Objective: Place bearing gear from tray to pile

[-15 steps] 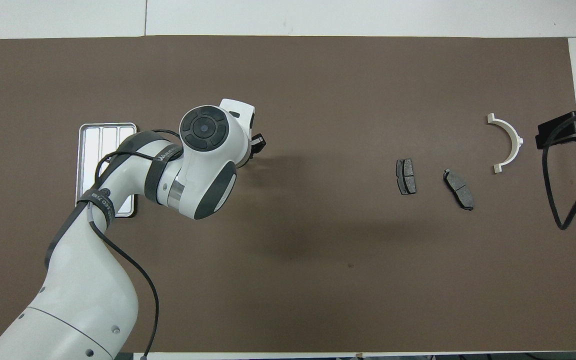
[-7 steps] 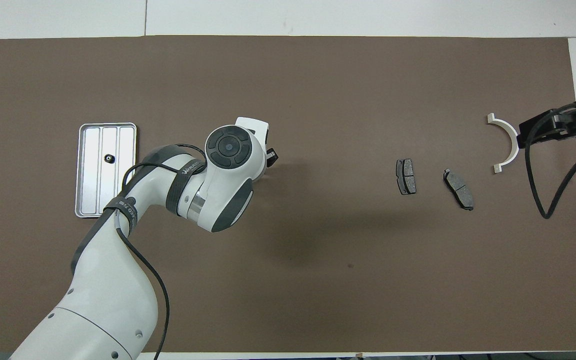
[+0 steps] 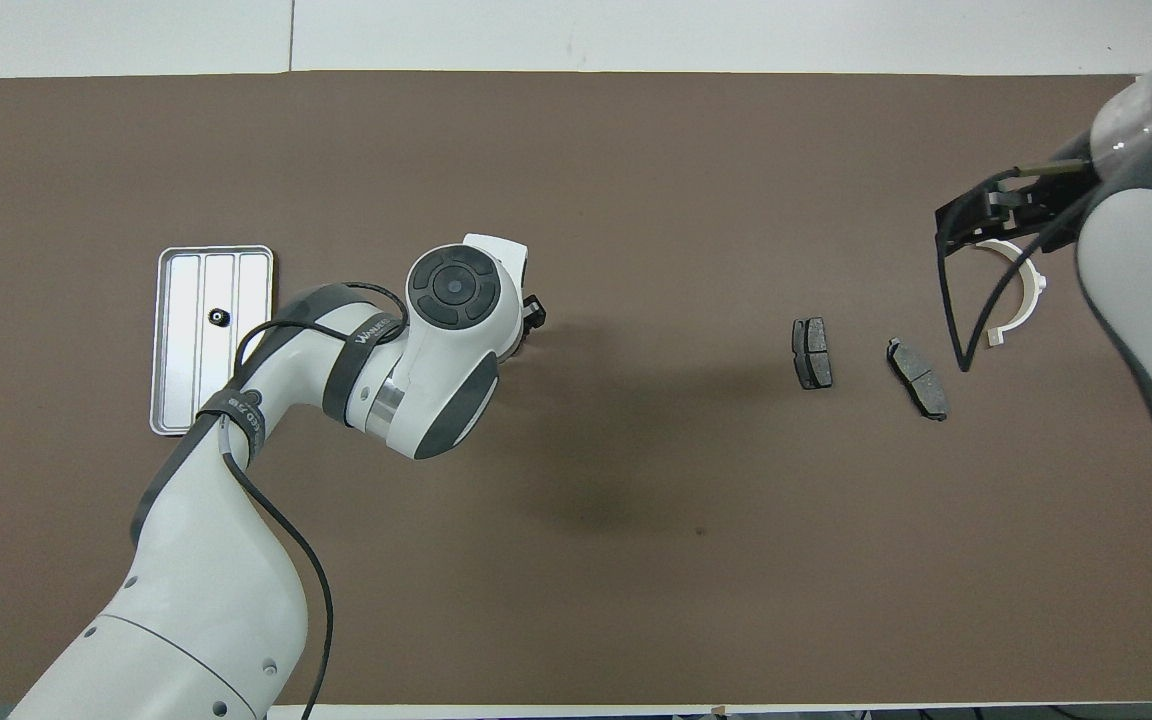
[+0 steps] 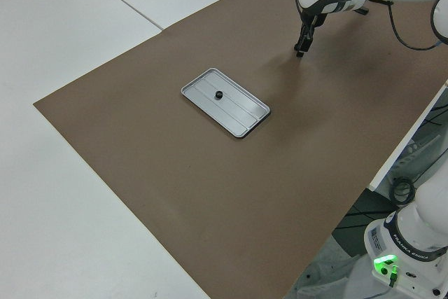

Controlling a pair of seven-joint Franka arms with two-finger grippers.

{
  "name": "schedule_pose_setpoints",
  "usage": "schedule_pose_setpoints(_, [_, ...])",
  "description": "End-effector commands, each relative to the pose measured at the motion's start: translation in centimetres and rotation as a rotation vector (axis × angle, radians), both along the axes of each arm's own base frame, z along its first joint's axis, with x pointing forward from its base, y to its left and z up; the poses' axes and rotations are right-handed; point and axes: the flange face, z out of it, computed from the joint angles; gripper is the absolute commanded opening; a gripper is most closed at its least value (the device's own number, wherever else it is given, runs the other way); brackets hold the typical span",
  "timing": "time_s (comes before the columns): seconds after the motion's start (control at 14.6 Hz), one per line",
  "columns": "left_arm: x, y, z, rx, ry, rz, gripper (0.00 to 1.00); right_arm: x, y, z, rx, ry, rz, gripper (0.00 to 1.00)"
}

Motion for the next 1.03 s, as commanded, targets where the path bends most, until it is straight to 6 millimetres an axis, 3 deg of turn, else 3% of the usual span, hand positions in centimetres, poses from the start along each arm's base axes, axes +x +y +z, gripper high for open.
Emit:
schedule_pose_setpoints(0.0, [1.8, 6.7, 2.9, 0.045, 0.029, -0.095, 1.0, 1.2, 4.0, -2.6, 0.027, 0.001, -0.038, 1.0])
schedule_pose_setpoints(0.21, [3.6, 18.0, 5.1, 0.036, 0.051, -0.185, 1.0, 2.2, 7.4, -5.8, 0.03, 0.006, -0.06, 1.0])
schedule_pose_setpoints(0.48, [5.7, 28.9, 5.1, 0.017, 0.059, -0.32, 1.0, 2.7, 13.3, -8.7, 0.028, -0.021, -0.181, 1.0])
schedule_pose_setpoints(0.62, [6.1, 31.8, 5.1, 0.015, 0.034, -0.326, 0.94, 2.7, 15.4, -10.2, 0.004, -0.021, -0.214, 1.0])
schedule_pose_setpoints(0.75, [6.3, 32.8, 4.5, 0.017, -0.004, -0.312, 0.87, 2.1, 18.4, -11.6, -0.016, -0.009, -0.234, 1.0])
schedule_pose_setpoints(0.96, [5.6, 32.8, 2.5, 0.016, -0.026, -0.314, 0.68, 1.3, 23.7, -13.6, -0.012, -0.037, -0.269, 1.0])
